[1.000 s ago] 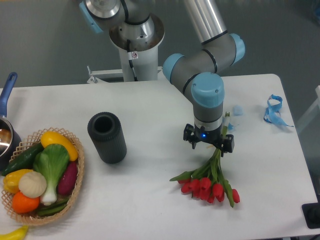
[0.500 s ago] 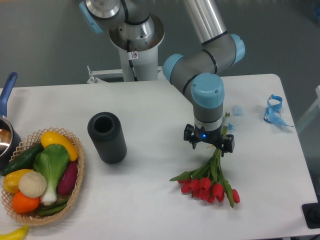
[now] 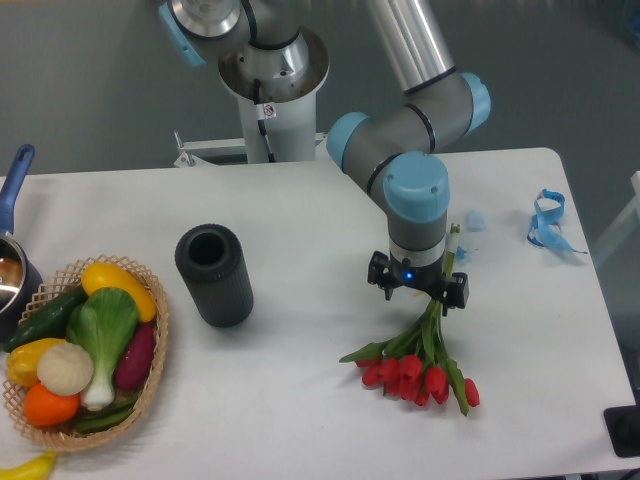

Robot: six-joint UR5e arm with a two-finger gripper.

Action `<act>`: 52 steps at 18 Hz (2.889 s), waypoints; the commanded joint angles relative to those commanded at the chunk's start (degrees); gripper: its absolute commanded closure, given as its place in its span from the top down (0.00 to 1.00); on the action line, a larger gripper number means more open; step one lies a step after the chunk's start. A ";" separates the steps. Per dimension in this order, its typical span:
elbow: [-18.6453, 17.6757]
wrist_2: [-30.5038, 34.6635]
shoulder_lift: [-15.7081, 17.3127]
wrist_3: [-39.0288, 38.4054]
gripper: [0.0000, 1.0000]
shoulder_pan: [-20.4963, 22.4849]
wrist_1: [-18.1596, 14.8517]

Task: Pick up the flowers from the table
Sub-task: 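Lower the gripper onto the tulip stems and close it, then lift the gripped red tulips up off the table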

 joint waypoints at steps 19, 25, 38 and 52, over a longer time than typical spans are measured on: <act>0.88 -0.09 -2.12 -0.35 0.00 0.09 1.06; 1.76 -1.14 0.96 -0.35 0.00 0.88 0.53; 13.88 -2.90 5.27 0.44 0.00 2.81 -20.64; 16.09 -2.64 4.56 2.80 0.00 2.72 -21.35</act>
